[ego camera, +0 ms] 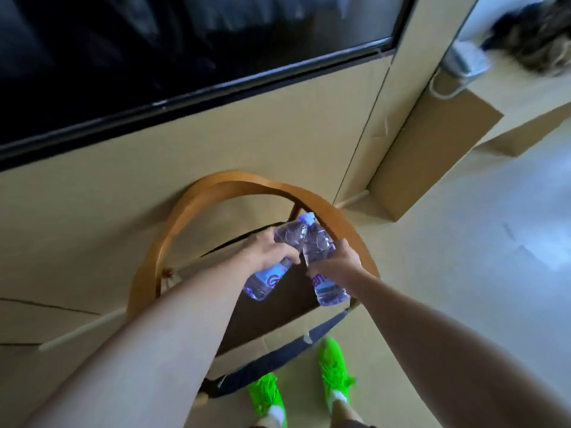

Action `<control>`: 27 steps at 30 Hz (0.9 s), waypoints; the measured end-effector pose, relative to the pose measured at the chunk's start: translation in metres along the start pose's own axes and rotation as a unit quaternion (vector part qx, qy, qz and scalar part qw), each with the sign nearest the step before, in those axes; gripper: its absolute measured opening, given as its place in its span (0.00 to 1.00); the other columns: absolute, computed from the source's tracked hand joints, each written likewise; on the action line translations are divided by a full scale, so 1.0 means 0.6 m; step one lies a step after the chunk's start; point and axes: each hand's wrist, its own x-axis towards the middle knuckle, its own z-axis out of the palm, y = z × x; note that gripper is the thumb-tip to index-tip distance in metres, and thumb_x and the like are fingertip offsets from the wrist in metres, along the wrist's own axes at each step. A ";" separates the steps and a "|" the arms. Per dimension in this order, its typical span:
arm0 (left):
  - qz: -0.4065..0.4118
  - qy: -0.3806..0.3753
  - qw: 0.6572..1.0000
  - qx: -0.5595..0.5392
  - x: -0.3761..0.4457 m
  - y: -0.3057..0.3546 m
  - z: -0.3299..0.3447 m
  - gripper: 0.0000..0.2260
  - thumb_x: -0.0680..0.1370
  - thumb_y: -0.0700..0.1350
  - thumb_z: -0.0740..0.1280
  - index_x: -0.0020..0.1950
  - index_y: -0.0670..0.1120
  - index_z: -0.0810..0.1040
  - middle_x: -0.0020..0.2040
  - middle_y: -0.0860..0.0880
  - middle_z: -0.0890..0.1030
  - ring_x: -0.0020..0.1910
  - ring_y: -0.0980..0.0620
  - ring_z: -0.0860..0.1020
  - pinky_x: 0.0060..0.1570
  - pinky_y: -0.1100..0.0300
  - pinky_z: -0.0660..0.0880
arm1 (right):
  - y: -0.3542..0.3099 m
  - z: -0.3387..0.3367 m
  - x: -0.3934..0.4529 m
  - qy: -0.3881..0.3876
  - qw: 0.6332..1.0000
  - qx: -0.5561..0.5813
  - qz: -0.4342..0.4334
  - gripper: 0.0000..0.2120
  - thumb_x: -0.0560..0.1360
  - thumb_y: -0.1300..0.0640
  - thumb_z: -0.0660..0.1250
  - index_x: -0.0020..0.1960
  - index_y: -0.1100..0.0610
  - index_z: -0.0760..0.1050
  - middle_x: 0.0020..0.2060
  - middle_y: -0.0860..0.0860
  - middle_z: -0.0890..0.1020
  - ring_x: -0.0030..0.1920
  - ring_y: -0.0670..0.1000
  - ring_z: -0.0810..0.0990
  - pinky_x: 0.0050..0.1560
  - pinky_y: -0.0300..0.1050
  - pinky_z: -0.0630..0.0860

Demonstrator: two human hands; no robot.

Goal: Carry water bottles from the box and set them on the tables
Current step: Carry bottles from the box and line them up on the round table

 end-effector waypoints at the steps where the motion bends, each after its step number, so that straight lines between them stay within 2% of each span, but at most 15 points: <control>1: 0.012 0.003 1.000 0.009 -0.011 0.039 0.005 0.25 0.55 0.57 0.78 0.52 0.60 0.81 0.51 0.53 0.85 0.48 0.52 0.81 0.54 0.56 0.79 | 0.004 -0.035 -0.016 0.012 0.999 0.030 0.002 0.35 0.56 0.50 0.83 0.57 0.51 0.68 0.45 0.47 0.75 0.43 0.47 0.76 0.32 0.41 0.71; 4: 0.055 -0.008 0.998 0.027 -0.049 0.160 0.043 0.28 0.53 0.58 0.78 0.52 0.56 0.82 0.49 0.53 0.84 0.47 0.52 0.81 0.47 0.58 0.78 | 0.030 -0.145 -0.063 0.060 0.991 0.124 -0.001 0.34 0.51 0.49 0.81 0.53 0.53 0.70 0.47 0.51 0.78 0.44 0.51 0.80 0.34 0.44 0.76; 6: 0.088 -0.025 0.995 0.036 -0.076 0.240 0.086 0.30 0.51 0.57 0.77 0.52 0.53 0.82 0.52 0.51 0.84 0.50 0.50 0.82 0.53 0.56 0.80 | 0.057 -0.224 -0.093 0.087 0.977 0.194 -0.010 0.35 0.50 0.51 0.80 0.54 0.54 0.72 0.48 0.54 0.81 0.46 0.56 0.84 0.37 0.49 0.82; 8: 0.111 -0.039 0.992 0.036 -0.110 0.314 0.138 0.29 0.50 0.57 0.77 0.49 0.54 0.79 0.53 0.50 0.84 0.51 0.48 0.82 0.55 0.53 0.81 | 0.092 -0.306 -0.122 0.097 0.959 0.265 -0.029 0.34 0.50 0.54 0.80 0.55 0.58 0.75 0.45 0.56 0.83 0.43 0.57 0.86 0.39 0.53 0.83; 11: 0.150 -0.058 0.985 0.055 -0.162 0.416 0.234 0.29 0.52 0.57 0.77 0.50 0.51 0.76 0.52 0.49 0.82 0.48 0.50 0.81 0.48 0.56 0.80 | 0.169 -0.430 -0.167 0.092 0.926 0.364 -0.047 0.25 0.57 0.60 0.78 0.52 0.63 0.79 0.38 0.58 0.84 0.33 0.56 0.84 0.35 0.50 0.82; 13: 0.183 -0.078 0.978 0.060 -0.192 0.481 0.310 0.25 0.54 0.56 0.77 0.46 0.50 0.73 0.52 0.48 0.84 0.45 0.52 0.79 0.41 0.58 0.75 | 0.234 -0.504 -0.196 0.069 0.897 0.433 -0.052 0.20 0.65 0.62 0.75 0.55 0.67 0.79 0.38 0.60 0.84 0.34 0.58 0.83 0.37 0.50 0.81; 15: 0.217 -0.104 0.969 0.056 -0.223 0.542 0.392 0.23 0.56 0.54 0.77 0.45 0.49 0.73 0.53 0.46 0.85 0.45 0.50 0.80 0.41 0.57 0.75 | 0.303 -0.571 -0.227 0.049 0.859 0.505 -0.070 0.13 0.71 0.63 0.70 0.55 0.66 0.78 0.39 0.61 0.83 0.35 0.58 0.83 0.38 0.49 0.81; 17: 0.241 -0.126 0.961 0.044 -0.253 0.601 0.471 0.25 0.58 0.51 0.77 0.52 0.45 0.78 0.52 0.44 0.85 0.47 0.48 0.82 0.41 0.58 0.76 | 0.368 -0.631 -0.256 0.047 0.828 0.552 -0.089 0.09 0.72 0.63 0.69 0.52 0.64 0.78 0.39 0.60 0.83 0.35 0.57 0.84 0.38 0.48 0.82; 19: 0.258 -0.165 0.952 0.015 -0.282 0.655 0.547 0.30 0.60 0.49 0.78 0.59 0.39 0.79 0.52 0.42 0.85 0.48 0.44 0.84 0.41 0.58 0.77 | 0.430 -0.683 -0.284 0.058 0.801 0.585 -0.113 0.11 0.74 0.60 0.70 0.54 0.63 0.78 0.42 0.60 0.84 0.40 0.58 0.85 0.43 0.50 0.83; 22: 0.275 -0.221 0.936 0.004 -0.326 0.724 0.647 0.38 0.55 0.52 0.77 0.63 0.39 0.79 0.55 0.38 0.85 0.50 0.41 0.86 0.40 0.57 0.77 | 0.512 -0.751 -0.317 0.070 0.762 0.623 -0.163 0.21 0.77 0.52 0.72 0.65 0.62 0.77 0.54 0.63 0.82 0.55 0.62 0.82 0.61 0.60 0.79; 24: 0.278 -0.265 0.923 0.009 -0.348 0.767 0.706 0.35 0.58 0.51 0.76 0.63 0.39 0.80 0.52 0.38 0.86 0.44 0.42 0.86 0.37 0.59 0.79 | 0.563 -0.793 -0.335 0.082 0.738 0.646 -0.178 0.30 0.73 0.49 0.77 0.69 0.63 0.75 0.58 0.65 0.81 0.57 0.64 0.82 0.60 0.63 0.80; 27: 0.269 -0.318 0.909 0.016 -0.368 0.826 0.784 0.29 0.61 0.47 0.75 0.61 0.39 0.80 0.51 0.35 0.85 0.41 0.38 0.83 0.52 0.43 0.81 | 0.634 -0.852 -0.354 0.112 0.719 0.661 -0.183 0.39 0.65 0.47 0.83 0.69 0.63 0.74 0.60 0.67 0.81 0.58 0.66 0.83 0.56 0.62 0.81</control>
